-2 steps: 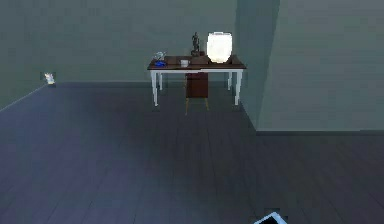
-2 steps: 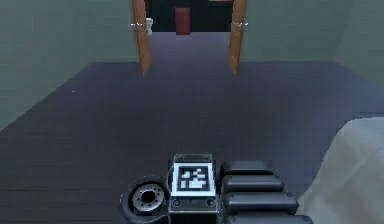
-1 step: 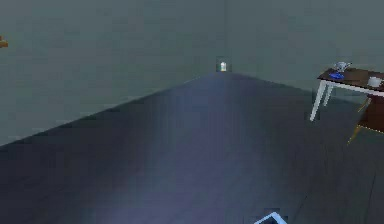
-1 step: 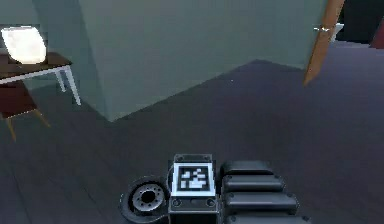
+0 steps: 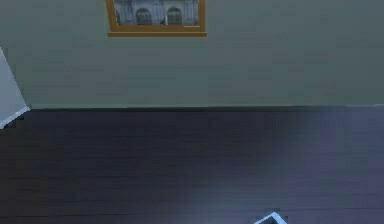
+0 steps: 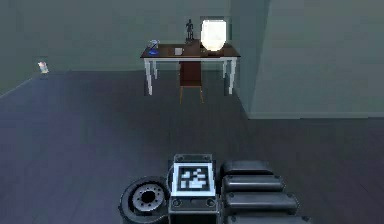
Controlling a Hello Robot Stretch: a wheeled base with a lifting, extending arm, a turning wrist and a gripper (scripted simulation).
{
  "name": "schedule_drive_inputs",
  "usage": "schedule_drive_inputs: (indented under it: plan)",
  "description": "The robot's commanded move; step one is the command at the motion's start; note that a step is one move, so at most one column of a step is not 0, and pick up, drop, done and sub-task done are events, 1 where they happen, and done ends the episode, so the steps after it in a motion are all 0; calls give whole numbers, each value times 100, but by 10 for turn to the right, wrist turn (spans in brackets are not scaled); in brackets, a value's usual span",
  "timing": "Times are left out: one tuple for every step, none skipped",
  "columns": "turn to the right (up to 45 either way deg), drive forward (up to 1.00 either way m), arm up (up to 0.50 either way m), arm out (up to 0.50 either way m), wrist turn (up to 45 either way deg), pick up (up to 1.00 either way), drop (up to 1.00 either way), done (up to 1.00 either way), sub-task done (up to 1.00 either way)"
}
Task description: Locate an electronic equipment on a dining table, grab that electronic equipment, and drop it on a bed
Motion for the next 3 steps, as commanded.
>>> schedule_drive_inputs:
  plan:
    - [-60, 0, 0, 0, 0, 0, 0, 0, 0]
    - [0, 90, 0, 0, 0, 0, 0, 0, 0]
    - [-390, 0, 0, 0, 0, 0, 0, 0, 0]
